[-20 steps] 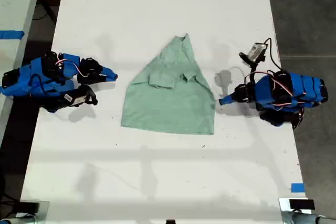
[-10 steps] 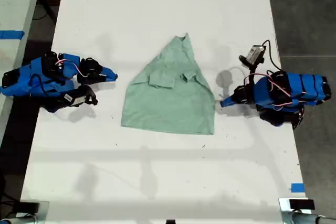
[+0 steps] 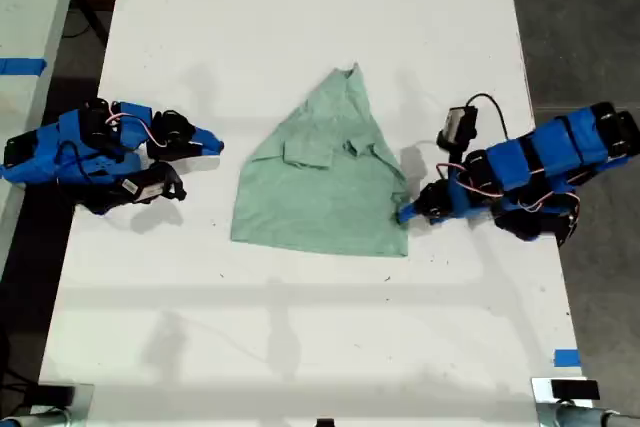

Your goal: Fold t shirt

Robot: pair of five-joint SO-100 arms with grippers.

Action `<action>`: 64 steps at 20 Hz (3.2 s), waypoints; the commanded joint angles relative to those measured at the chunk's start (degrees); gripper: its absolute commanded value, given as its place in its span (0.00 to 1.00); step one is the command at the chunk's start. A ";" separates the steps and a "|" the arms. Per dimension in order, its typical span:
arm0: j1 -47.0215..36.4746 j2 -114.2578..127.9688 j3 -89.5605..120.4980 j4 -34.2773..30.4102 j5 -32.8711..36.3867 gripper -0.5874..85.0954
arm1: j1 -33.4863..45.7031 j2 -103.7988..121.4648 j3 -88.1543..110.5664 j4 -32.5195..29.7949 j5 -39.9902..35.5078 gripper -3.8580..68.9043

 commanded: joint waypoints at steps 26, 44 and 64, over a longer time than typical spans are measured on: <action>0.62 0.44 2.46 0.18 0.26 0.00 | 7.21 -17.84 -38.58 7.29 -17.84 0.04; 0.62 0.44 2.46 0.18 0.44 0.00 | 8.35 -63.98 -97.03 20.57 -29.71 0.44; 0.09 0.35 2.46 0.18 -0.18 0.04 | 15.12 58.80 28.83 13.36 -22.85 0.20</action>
